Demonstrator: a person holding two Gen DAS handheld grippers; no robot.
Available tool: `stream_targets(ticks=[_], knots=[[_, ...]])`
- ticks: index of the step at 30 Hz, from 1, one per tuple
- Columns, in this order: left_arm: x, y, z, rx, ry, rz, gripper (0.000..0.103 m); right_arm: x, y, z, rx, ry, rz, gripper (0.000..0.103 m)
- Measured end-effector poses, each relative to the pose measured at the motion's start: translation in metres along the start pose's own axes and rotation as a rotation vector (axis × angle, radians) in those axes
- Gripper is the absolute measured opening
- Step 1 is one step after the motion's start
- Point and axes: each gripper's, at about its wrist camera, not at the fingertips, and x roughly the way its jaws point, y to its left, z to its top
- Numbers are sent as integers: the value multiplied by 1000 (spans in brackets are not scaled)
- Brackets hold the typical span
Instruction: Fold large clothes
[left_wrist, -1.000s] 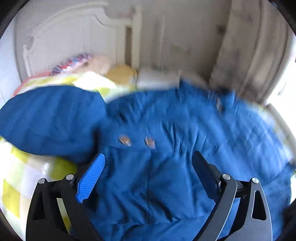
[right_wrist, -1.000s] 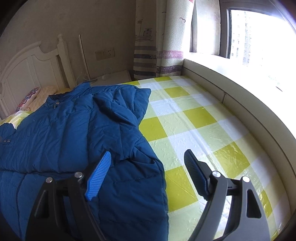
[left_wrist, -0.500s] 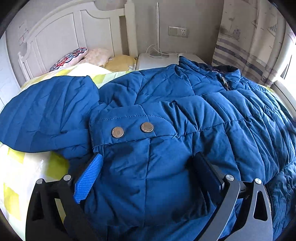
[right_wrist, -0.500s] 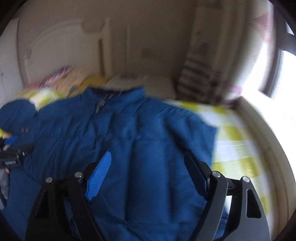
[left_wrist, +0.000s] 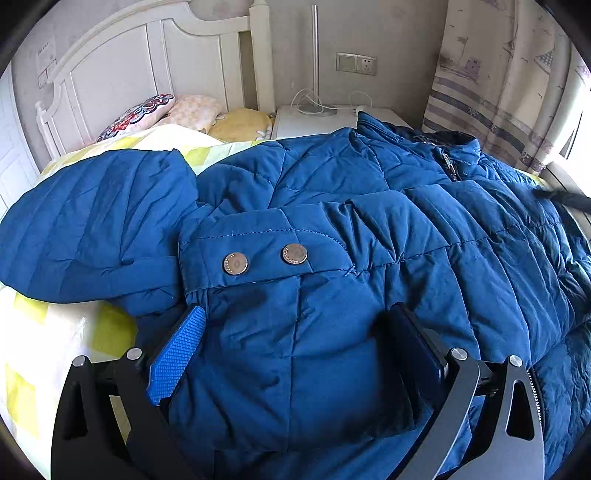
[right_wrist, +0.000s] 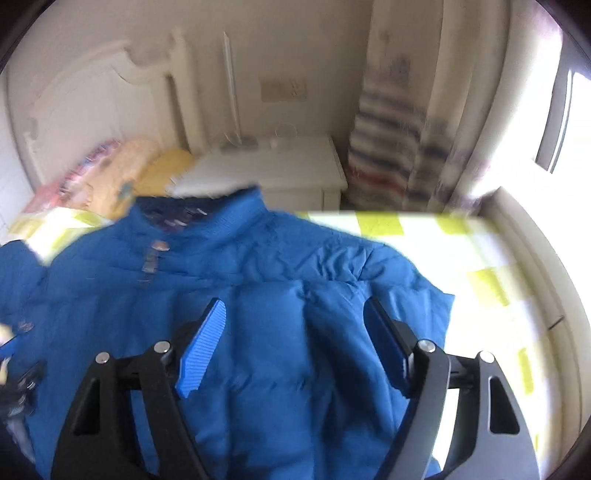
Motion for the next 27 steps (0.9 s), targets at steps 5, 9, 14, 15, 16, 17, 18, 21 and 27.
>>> stream_targets(ticks=[5, 9, 14, 15, 16, 17, 18, 21, 27], knots=[[0, 1, 0, -5, -2, -7, 96, -3, 0, -2, 68, 16, -8, 82], [0, 2, 0, -8, 0, -11, 96, -48, 43, -28, -53, -98, 67, 83], [-1, 5, 0, -16, -6, -22, 96, -28, 100, -66, -307, -36, 38, 89], [-1, 5, 0, -18, -8, -26, 96, -31, 96, -64, -279, -26, 33, 90], [-3, 7, 0, -27, -15, -38, 96, -37, 93, -61, -242, -22, 20, 89], [-5, 10, -1, -38, -27, -50, 96, -44, 91, -61, -218, -38, 15, 89], [-8, 14, -1, -53, -46, -65, 96, -61, 91, -63, -189, -92, 40, 90], [-40, 51, -5, -210, -217, -141, 96, -83, 96, -77, -194, -162, 52, 92], [-86, 205, -36, -878, -417, -173, 96, -51, 88, -94, -189, -102, -12, 91]])
